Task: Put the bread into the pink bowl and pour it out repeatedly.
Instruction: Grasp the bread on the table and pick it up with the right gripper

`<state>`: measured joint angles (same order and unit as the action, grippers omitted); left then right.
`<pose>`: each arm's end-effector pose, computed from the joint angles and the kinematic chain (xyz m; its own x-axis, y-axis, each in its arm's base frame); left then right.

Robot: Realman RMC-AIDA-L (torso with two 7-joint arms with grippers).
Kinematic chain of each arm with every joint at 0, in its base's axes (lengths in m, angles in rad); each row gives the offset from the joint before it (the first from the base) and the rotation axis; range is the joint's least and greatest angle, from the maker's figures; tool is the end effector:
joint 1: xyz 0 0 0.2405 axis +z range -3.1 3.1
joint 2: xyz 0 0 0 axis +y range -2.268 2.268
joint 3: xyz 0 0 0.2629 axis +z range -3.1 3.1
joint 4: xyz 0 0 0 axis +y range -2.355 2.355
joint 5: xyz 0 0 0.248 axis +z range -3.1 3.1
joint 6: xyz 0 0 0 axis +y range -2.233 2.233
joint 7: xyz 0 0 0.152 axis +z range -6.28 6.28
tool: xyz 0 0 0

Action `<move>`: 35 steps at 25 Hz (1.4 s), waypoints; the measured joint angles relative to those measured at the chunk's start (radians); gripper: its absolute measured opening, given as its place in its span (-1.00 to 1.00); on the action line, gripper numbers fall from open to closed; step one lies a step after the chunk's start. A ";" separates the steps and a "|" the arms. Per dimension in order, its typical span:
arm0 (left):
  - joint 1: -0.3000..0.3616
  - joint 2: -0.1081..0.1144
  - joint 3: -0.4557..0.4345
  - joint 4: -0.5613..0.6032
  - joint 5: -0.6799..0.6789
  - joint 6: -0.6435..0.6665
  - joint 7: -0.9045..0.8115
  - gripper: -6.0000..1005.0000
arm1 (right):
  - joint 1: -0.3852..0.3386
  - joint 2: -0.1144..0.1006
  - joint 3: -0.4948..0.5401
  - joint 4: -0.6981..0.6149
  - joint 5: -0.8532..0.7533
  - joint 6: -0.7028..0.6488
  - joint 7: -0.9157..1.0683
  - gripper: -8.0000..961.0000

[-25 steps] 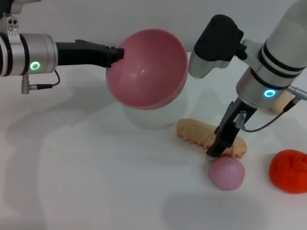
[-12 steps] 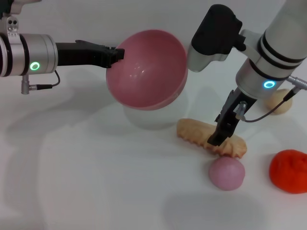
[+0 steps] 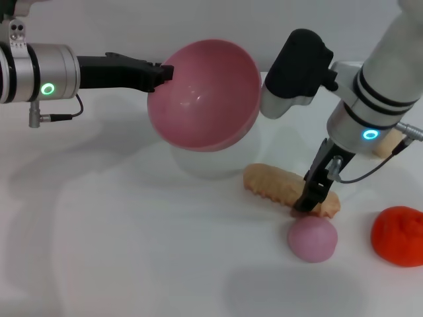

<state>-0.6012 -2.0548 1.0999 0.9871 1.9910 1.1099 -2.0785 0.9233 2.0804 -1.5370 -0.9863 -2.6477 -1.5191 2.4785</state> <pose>-0.2015 0.4581 0.0111 0.7408 0.4998 0.4489 0.6561 -0.6816 -0.3240 0.1384 0.4184 -0.0697 0.7421 -0.4352 0.5099 -0.3045 -0.8964 -0.3220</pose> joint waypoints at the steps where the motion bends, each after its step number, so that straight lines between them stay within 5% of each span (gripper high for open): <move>1: 0.000 0.000 0.000 0.000 0.000 0.004 0.000 -0.89 | -0.004 0.000 -0.005 0.000 0.000 0.005 0.002 0.28; 25: 0.004 0.003 0.003 0.013 0.002 0.036 0.026 -0.89 | -0.065 -0.003 -0.035 0.035 -0.016 0.167 0.051 0.02; 35: 0.006 0.003 0.003 0.015 0.001 0.036 0.026 -0.89 | -0.070 -0.003 -0.033 0.032 -0.019 0.169 0.057 -0.34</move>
<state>-0.5953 -2.0521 1.1028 1.0017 1.9917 1.1459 -2.0524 0.8534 2.0775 -1.5704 -0.9538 -2.6670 -1.3504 2.5354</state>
